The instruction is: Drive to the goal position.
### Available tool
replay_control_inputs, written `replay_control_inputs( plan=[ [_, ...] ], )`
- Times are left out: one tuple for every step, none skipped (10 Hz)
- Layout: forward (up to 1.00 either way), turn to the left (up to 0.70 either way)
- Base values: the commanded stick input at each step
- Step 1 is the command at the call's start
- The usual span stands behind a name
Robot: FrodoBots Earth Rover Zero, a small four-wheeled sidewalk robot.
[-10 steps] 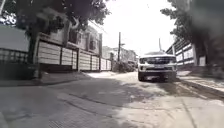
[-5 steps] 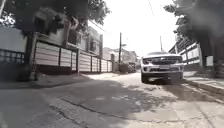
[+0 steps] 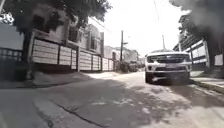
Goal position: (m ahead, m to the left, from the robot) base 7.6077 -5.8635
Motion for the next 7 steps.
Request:
replay_control_inputs(
  plan=[
    [0.7, 0.0],
    [0.7, 0.0],
    [0.7, 0.0],
    [0.7, 0.0],
    [0.7, 0.0],
    [0.7, 0.0],
    [0.7, 0.0]
  ],
)
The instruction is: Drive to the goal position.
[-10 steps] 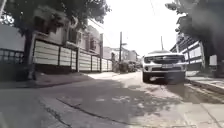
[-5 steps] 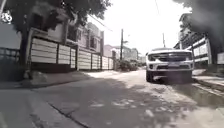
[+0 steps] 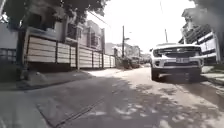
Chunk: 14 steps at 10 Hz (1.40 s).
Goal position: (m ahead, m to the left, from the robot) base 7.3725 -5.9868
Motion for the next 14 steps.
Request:
replay_control_inputs(
  plan=[
    [0.7, 0.0],
    [0.7, 0.0],
    [0.7, 0.0],
    [0.7, 0.0],
    [0.7, 0.0],
    [0.7, 0.0],
    [0.7, 0.0],
    [0.7, 0.0],
    [0.7, 0.0],
    [0.7, 0.0],
    [0.7, 0.0],
    [0.7, 0.0],
    [0.7, 0.0],
    [0.7, 0.0]
  ],
)
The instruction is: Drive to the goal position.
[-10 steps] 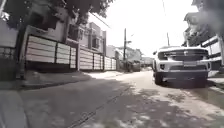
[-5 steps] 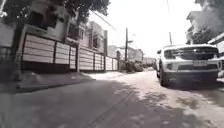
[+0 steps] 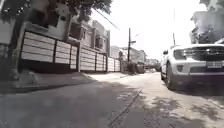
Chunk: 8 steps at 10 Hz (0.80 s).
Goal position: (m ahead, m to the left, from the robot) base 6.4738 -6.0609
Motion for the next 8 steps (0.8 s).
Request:
replay_control_inputs(
  plan=[
    [0.7, 0.0],
    [0.7, 0.0],
    [0.7, 0.0],
    [0.7, 0.0],
    [0.7, 0.0],
    [0.7, 0.0],
    [0.7, -0.01],
    [0.7, -0.02]
  ],
)
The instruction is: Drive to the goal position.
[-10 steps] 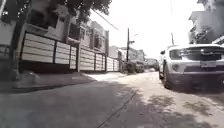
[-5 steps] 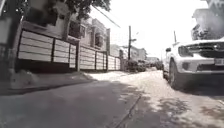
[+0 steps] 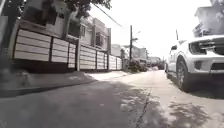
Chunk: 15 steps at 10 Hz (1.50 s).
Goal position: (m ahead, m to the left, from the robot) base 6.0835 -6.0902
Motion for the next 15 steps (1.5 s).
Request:
replay_control_inputs(
  plan=[
    [0.7, -0.03],
    [0.7, -0.1],
    [0.7, -0.23],
    [0.7, -0.11],
    [0.7, 0.0],
    [0.7, 0.0],
    [0.7, 0.0],
    [0.7, 0.0],
    [0.7, -0.01],
    [0.7, -0.06],
    [0.7, -0.22],
    [0.7, -0.35],
    [0.7, 0.0],
    [0.7, 0.0],
    [0.7, 0.0]
  ],
)
